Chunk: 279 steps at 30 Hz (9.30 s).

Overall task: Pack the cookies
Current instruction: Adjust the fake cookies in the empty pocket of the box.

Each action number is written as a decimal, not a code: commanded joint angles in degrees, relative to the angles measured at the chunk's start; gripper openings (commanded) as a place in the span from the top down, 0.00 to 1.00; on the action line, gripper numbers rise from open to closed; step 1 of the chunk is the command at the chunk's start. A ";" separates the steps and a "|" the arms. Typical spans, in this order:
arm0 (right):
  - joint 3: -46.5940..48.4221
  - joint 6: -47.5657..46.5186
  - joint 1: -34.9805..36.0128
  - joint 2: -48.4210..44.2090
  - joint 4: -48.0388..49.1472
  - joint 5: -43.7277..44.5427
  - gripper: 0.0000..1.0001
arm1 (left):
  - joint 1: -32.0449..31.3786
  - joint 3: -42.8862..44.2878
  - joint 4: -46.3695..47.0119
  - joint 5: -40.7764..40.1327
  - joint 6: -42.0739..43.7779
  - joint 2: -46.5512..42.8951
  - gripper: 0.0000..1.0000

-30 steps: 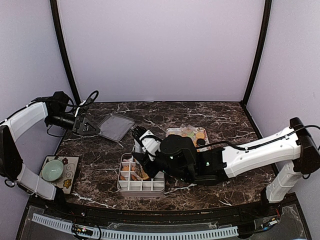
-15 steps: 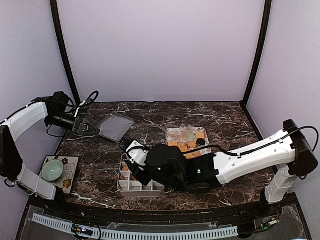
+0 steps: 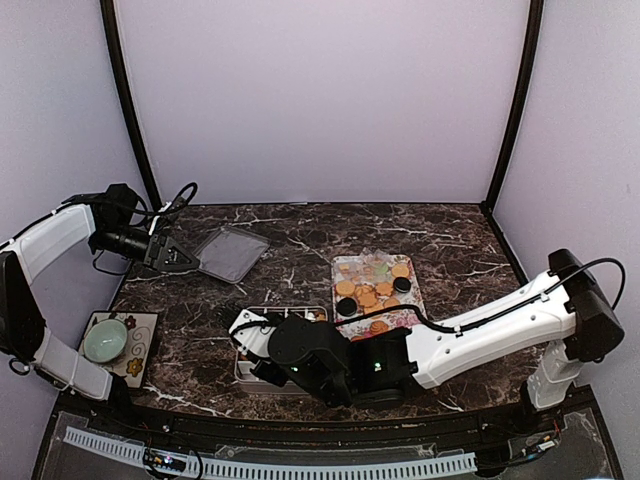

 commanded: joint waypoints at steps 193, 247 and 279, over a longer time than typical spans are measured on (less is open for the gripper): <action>-9.55 9.71 -5.74 -15.65 4.00 -10.49 1.00 | 0.28 0.80 -0.79 1.44 -0.06 0.04 0.45; -7.58 7.28 -3.67 -13.18 -5.43 -12.50 1.00 | 0.29 1.06 -0.70 1.84 -0.09 0.67 0.45; -0.07 7.26 -6.48 -3.63 -8.44 -19.46 0.93 | 0.23 0.45 -0.52 1.68 0.29 0.61 0.45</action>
